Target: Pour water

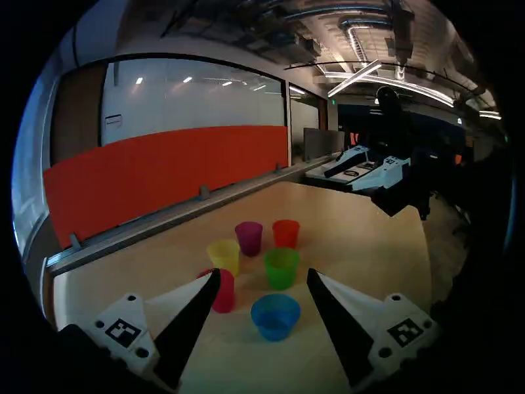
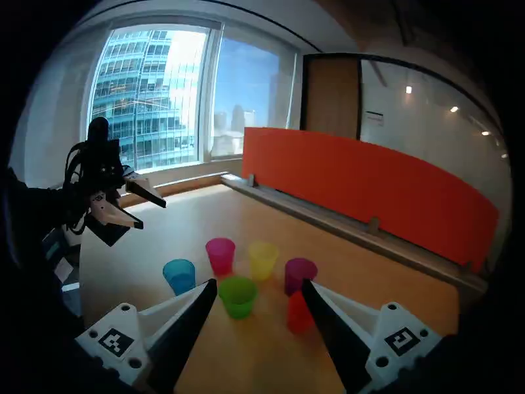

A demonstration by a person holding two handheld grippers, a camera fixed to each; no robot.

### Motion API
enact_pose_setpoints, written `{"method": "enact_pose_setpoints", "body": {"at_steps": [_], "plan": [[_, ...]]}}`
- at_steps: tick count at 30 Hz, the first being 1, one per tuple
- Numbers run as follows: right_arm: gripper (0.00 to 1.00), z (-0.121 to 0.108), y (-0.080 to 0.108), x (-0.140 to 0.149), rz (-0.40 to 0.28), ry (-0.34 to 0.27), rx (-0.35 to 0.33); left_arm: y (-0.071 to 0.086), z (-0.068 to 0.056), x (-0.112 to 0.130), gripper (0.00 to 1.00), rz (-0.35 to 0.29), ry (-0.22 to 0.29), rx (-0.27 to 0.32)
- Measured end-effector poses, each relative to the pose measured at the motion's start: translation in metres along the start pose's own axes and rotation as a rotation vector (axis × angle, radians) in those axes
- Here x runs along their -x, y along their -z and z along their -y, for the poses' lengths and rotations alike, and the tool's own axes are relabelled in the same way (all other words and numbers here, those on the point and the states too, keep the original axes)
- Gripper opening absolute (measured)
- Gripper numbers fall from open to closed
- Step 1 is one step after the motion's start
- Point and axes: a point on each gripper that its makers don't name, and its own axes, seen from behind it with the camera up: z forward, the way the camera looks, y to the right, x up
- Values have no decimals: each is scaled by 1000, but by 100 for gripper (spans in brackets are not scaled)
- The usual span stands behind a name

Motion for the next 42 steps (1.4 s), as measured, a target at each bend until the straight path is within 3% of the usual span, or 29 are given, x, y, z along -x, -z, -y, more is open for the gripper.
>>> {"method": "enact_pose_setpoints", "body": {"at_steps": [21,35,42], "plan": [[100,-1,-37,42,89,16,-25,-24,-13,60,98,128,-16,58],[100,5,-50,48,105,31,-39,-31,-23,92,98,212,-44,81],[100,7,-55,50,107,34,-48,-38,-22,107,98,263,-38,81]]}}
